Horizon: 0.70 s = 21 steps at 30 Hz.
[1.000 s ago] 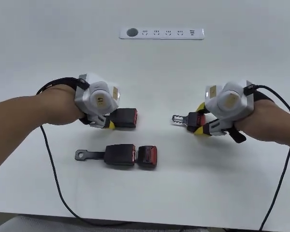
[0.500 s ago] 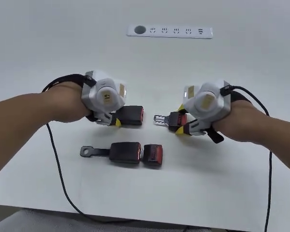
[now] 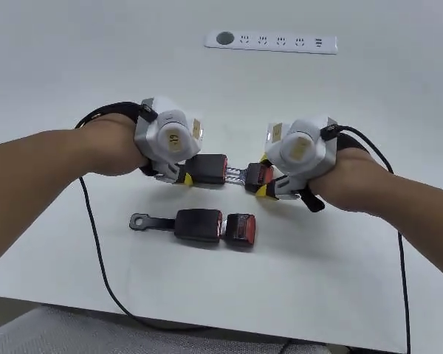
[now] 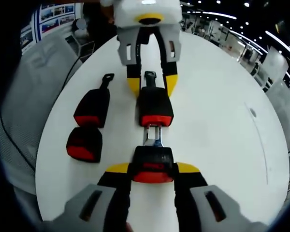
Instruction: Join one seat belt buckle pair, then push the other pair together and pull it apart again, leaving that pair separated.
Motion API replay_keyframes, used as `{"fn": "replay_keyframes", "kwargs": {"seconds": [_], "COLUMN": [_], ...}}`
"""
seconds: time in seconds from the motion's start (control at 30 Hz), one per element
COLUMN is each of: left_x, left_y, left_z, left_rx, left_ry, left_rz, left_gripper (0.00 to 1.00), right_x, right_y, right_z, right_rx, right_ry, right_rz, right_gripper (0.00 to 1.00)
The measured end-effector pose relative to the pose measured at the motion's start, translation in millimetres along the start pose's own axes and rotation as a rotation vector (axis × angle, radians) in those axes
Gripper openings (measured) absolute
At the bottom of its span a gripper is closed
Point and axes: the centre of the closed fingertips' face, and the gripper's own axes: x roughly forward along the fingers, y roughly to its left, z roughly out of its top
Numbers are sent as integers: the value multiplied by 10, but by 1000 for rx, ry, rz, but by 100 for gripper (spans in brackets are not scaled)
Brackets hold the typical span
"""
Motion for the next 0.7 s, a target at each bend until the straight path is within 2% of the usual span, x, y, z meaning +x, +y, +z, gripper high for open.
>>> {"fn": "replay_keyframes", "kwargs": {"seconds": [0.43,0.6,0.7], "left_x": [-10,-11,-8], "left_y": [-11,-8,-12], "left_z": [22,23,31], "left_rx": [16,14,41], "left_ry": [1,-6,4], "left_rz": [1,-2,-7], "left_gripper": [31,30,30], "right_x": [95,76,72], "right_y": [-26,-10,-7], "right_z": [107,130,149], "right_rx": [5,13,13], "right_ry": [-29,-37,-40], "right_rz": [-3,3,8], "right_gripper": [34,34,33]}}
